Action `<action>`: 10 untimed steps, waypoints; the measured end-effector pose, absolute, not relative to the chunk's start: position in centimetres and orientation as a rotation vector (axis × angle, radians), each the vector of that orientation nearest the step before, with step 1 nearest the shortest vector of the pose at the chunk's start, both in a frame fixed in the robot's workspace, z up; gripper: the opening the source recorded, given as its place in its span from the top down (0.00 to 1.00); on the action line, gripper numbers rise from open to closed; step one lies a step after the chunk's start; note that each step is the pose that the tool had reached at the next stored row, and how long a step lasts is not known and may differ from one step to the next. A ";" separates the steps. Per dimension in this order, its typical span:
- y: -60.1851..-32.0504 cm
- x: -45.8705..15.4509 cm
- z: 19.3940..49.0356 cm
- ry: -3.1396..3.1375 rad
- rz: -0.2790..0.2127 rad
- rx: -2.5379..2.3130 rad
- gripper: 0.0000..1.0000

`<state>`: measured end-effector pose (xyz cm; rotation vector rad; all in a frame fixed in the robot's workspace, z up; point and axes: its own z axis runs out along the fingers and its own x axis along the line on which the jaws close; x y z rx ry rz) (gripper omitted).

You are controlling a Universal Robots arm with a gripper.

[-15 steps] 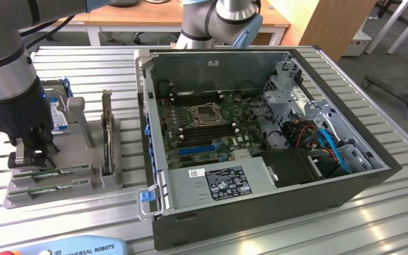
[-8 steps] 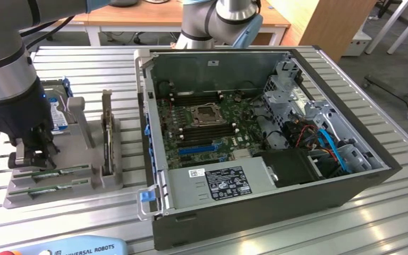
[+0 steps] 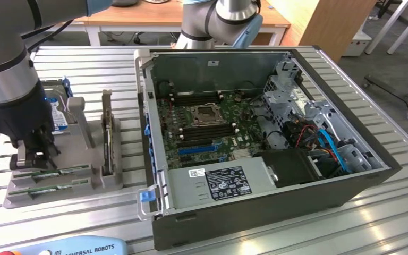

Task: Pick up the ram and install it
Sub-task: 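Pick up the ram and move it above insertion slot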

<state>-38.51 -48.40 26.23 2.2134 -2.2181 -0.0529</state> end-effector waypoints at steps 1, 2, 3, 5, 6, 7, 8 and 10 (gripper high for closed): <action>-48.4 -38.5 26.2 -2.218 -0.053 2.213 0.63; -48.4 -38.5 26.1 -2.218 -0.053 2.213 0.63; -48.4 -38.5 26.1 -2.218 -0.053 2.213 0.63; -48.4 -38.5 26.0 -2.218 -0.053 2.213 0.63; -48.4 -38.5 26.0 -2.218 -0.053 2.213 0.63; -48.4 -38.5 25.9 -2.218 -0.053 2.213 0.63; -48.4 -38.5 25.9 -2.218 -0.053 2.214 0.63; -48.4 -38.5 25.7 -2.218 -0.053 2.213 0.63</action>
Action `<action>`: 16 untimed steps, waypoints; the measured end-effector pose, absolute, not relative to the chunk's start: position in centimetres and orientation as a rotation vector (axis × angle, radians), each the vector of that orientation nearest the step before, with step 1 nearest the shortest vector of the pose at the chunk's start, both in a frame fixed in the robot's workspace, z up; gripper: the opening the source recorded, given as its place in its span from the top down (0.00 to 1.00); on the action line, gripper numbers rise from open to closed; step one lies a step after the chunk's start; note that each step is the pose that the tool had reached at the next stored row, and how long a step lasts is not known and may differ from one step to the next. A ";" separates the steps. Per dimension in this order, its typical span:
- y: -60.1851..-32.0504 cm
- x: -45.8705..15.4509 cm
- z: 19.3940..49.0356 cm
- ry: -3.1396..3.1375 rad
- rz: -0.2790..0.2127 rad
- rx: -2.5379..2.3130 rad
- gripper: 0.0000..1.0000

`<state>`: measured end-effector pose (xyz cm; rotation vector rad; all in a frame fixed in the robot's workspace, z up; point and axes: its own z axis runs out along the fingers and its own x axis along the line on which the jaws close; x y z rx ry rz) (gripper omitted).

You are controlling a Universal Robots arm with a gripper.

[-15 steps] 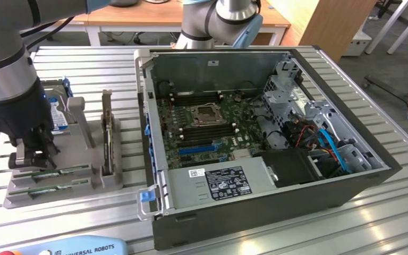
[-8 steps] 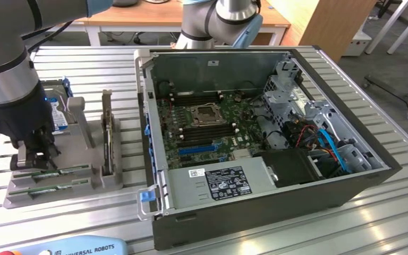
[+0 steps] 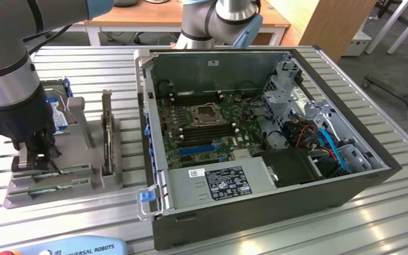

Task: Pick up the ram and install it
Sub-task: 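Pick up the ram and move it above insertion slot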

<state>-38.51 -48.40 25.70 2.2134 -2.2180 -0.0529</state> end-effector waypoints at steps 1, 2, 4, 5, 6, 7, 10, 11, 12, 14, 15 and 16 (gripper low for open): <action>-48.4 -38.5 25.6 -2.218 -0.053 2.213 0.63; -48.4 -38.5 25.5 -2.218 -0.053 2.213 0.63; -48.4 -38.5 25.4 -2.218 -0.053 2.213 0.63; -48.4 -38.5 25.3 -2.218 -0.052 2.213 0.63; -48.4 -38.5 25.3 -2.218 -0.052 2.213 0.63; -48.4 -38.5 25.2 -2.218 -0.052 2.213 0.63; -48.4 -38.5 25.0 -2.217 -0.051 2.213 0.63; -48.4 -38.5 25.0 -2.217 -0.051 2.212 0.63; -48.4 -38.5 24.9 -2.217 -0.051 2.212 0.63; -48.4 -38.5 24.8 -2.217 -0.050 2.212 0.63; -48.4 -38.5 24.8 -2.217 -0.050 2.212 0.63; -48.4 -38.5 24.7 -2.217 -0.050 2.212 0.63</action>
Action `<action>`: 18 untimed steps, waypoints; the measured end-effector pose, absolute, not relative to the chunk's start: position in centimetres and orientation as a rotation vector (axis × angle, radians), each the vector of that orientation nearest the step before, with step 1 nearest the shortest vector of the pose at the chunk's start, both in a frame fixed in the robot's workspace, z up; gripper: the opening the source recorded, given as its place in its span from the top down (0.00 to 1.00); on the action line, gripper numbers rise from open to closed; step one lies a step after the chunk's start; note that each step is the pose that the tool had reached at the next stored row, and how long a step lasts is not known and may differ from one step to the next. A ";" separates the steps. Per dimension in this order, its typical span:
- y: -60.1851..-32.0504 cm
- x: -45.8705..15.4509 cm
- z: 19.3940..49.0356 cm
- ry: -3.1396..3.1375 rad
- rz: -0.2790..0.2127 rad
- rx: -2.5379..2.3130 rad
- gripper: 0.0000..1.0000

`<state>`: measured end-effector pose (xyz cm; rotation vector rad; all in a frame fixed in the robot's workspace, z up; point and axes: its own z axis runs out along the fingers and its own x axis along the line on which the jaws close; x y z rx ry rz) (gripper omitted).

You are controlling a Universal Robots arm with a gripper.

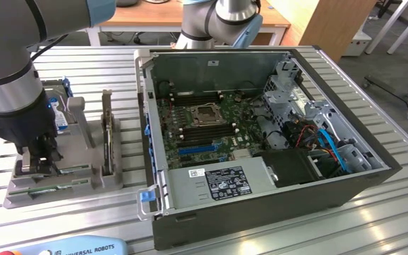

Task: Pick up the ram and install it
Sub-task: 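Pick up the ram and move it above insertion slot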

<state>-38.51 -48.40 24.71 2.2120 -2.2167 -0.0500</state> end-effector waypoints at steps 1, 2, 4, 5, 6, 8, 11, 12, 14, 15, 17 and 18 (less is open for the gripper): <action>-48.4 -38.5 24.7 -2.217 -0.050 2.212 0.63; -48.4 -38.5 24.6 -2.217 -0.050 2.212 0.63; -48.4 -38.5 24.5 -2.217 -0.050 2.212 0.63; -48.4 -38.5 24.5 -2.217 -0.050 2.212 0.63; -48.4 -38.5 24.4 -2.217 -0.050 2.212 0.63; -48.4 -38.5 24.3 -2.217 -0.050 2.212 0.63; -48.4 -38.5 24.1 -2.217 -0.050 2.212 0.63; -48.4 -38.5 24.1 -2.217 -0.049 2.212 0.63; -48.4 -38.5 24.0 -2.216 -0.049 2.212 0.63; -48.4 -38.5 23.9 -2.216 -0.049 2.212 0.63; -48.4 -38.5 23.8 -2.216 -0.049 2.212 0.63; -48.4 -38.5 23.7 -2.216 -0.049 2.212 0.63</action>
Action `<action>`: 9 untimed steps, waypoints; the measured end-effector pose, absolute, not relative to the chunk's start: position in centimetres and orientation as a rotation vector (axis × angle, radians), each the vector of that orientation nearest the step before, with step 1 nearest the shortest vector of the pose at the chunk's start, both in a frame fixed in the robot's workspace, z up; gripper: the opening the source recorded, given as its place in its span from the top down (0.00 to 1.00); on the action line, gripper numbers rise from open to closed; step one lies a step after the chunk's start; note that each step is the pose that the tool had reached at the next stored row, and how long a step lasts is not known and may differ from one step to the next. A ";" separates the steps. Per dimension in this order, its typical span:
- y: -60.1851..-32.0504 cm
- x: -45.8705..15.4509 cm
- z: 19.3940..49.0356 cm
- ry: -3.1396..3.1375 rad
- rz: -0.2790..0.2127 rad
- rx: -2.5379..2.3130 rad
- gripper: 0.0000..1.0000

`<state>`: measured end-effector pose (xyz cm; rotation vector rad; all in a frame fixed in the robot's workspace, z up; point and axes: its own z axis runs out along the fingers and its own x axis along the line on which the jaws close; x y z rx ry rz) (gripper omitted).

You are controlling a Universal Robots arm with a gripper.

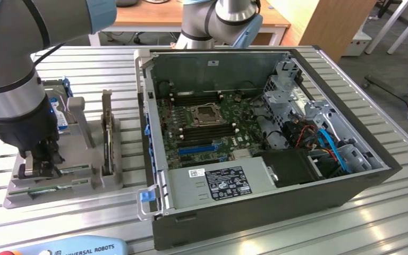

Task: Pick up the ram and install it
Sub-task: 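Pick up the ram and move it above insertion slot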

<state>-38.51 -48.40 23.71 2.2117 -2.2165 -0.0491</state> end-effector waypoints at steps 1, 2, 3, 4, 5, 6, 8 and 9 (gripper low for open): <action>-48.4 -38.5 23.7 -2.216 -0.049 2.212 0.63; -48.4 -38.5 23.6 -2.216 -0.049 2.212 0.63; -48.4 -38.5 23.5 -2.216 -0.049 2.212 0.63; -48.4 -38.5 23.4 -2.216 -0.049 2.212 0.63; -48.4 -38.5 23.4 -2.216 -0.049 2.212 0.63; -48.4 -38.5 23.3 -2.216 -0.049 2.212 0.63; -48.4 -38.5 23.1 -2.216 -0.049 2.212 0.63; -48.4 -38.5 23.1 -2.216 -0.049 2.212 0.63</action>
